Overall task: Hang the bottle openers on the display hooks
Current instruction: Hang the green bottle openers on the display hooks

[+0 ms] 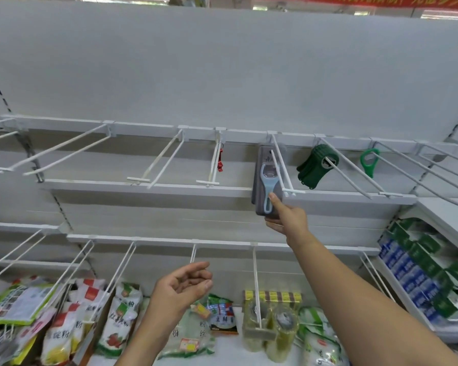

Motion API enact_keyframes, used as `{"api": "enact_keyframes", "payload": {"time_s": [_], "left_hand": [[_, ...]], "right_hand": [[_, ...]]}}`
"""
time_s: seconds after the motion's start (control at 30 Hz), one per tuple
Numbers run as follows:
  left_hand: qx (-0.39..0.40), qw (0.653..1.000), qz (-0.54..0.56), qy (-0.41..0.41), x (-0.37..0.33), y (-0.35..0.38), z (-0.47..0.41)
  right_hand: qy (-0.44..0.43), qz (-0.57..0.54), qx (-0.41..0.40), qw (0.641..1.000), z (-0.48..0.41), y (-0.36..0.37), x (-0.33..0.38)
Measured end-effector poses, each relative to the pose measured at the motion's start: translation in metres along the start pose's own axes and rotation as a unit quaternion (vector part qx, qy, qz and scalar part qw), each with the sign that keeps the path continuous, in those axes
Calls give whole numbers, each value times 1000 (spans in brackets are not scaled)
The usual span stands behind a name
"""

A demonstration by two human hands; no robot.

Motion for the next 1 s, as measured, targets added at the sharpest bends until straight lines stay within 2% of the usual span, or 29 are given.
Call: {"api": "enact_keyframes", "payload": {"time_s": [0.2,0.43,0.63,0.77,1.0], "left_hand": [[16,999,-33,-14,18,10,-7],[171,978,-110,-44,66,121,-6],[290,950,-100,-59,114,266,31],[372,921,-101,-64,151,373,77],[472,874,-77,-86,214,569,179]], "right_hand": [[-45,73,-26,996,49,-25,-40],[-123,94,-50,987,163,-105,-70],[-108,54,-146,982,223,-246,-96],[-105,25,-227,968,265,-357,-111],[-82,6,-328,941,331,-546,-152]]}}
Point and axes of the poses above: each hand's wrist, its own z-axis away from the middle knuckle, its own y-axis out of the palm, x = y × z, the point moved 8 cm from there along -z, towards the middle knuckle, and after that the axes turned 14 degrees about z, right-handed, at the moved point
